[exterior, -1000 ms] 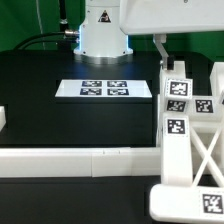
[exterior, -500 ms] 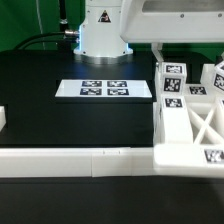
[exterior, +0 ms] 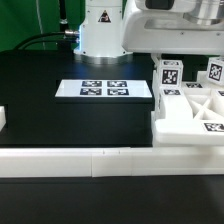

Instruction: Assemble chair

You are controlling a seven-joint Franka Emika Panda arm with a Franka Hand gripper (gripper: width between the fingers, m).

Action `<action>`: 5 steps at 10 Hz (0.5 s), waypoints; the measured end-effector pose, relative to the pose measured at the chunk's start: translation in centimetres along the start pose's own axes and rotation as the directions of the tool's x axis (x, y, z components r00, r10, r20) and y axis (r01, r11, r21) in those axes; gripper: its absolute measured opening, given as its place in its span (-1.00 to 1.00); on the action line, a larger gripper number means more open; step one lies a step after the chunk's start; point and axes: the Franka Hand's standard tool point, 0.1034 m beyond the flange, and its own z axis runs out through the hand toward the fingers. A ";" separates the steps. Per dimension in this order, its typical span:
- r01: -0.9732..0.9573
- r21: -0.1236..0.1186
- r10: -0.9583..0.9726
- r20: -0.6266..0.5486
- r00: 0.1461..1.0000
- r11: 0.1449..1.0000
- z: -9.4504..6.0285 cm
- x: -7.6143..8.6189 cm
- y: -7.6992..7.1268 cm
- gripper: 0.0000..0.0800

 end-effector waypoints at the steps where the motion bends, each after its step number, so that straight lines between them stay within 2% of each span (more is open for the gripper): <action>1: 0.002 0.000 -0.002 -0.002 1.000 1.000 -0.1 -0.2 -0.1 0.62; 5: -0.019 0.000 0.019 -0.007 1.000 1.000 0.3 -0.2 -0.1 0.62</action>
Offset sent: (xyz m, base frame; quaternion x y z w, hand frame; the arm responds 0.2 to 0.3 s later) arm 0.0000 0.0000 0.0000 0.0000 0.0000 0.0000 1.0000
